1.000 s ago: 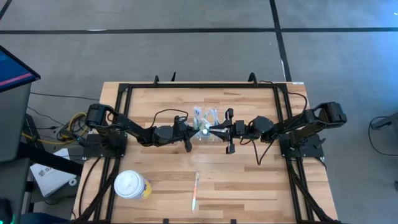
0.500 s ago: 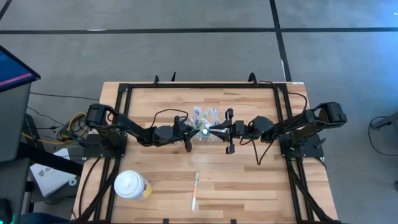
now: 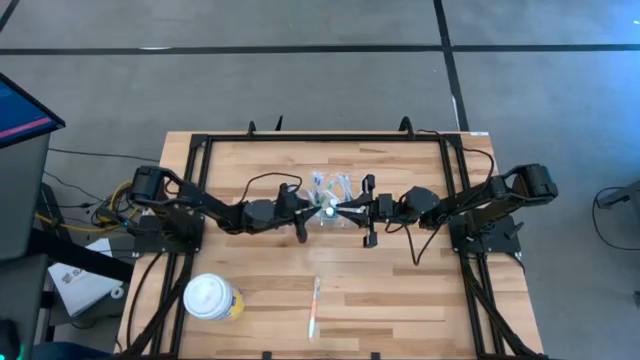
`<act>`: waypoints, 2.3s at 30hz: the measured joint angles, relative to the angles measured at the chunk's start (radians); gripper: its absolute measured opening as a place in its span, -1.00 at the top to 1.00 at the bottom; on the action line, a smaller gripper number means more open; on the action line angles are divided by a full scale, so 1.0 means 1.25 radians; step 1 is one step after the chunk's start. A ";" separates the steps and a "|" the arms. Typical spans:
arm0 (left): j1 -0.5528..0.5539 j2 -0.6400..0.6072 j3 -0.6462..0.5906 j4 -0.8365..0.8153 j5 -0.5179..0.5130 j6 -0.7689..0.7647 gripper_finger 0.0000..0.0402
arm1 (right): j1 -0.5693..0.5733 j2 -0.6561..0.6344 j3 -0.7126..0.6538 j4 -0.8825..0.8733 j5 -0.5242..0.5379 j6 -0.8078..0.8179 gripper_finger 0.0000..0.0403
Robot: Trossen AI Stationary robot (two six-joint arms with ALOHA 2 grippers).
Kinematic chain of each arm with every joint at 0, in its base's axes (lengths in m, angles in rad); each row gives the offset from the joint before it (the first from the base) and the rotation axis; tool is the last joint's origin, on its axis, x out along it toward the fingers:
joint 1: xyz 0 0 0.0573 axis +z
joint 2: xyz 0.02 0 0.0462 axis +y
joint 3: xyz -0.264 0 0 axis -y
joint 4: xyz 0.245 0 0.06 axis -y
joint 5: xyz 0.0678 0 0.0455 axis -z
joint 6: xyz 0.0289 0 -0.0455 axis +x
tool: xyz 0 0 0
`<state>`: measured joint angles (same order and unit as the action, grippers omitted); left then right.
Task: Pick & Place toothbrushing station
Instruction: Put the green toothbrush into the transparent organizer
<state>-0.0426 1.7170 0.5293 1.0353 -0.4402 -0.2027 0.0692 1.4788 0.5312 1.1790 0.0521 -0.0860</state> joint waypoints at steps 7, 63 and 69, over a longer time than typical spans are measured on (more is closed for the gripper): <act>-0.012 -0.035 0.000 -0.006 -0.004 0.057 0.61 | 0.000 0.000 0.000 0.000 0.000 0.000 0.70; -0.017 -0.188 0.000 -0.153 -0.024 0.101 0.51 | 0.000 0.000 0.000 -0.010 0.000 0.000 0.70; -0.030 -0.256 0.000 -0.205 -0.085 0.118 0.51 | 0.000 0.000 0.000 -0.010 0.000 -0.001 0.70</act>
<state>-0.0797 1.3966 0.5297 0.7793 -0.5461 -0.0558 0.0689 1.4788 0.5315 1.1662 0.0521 -0.0868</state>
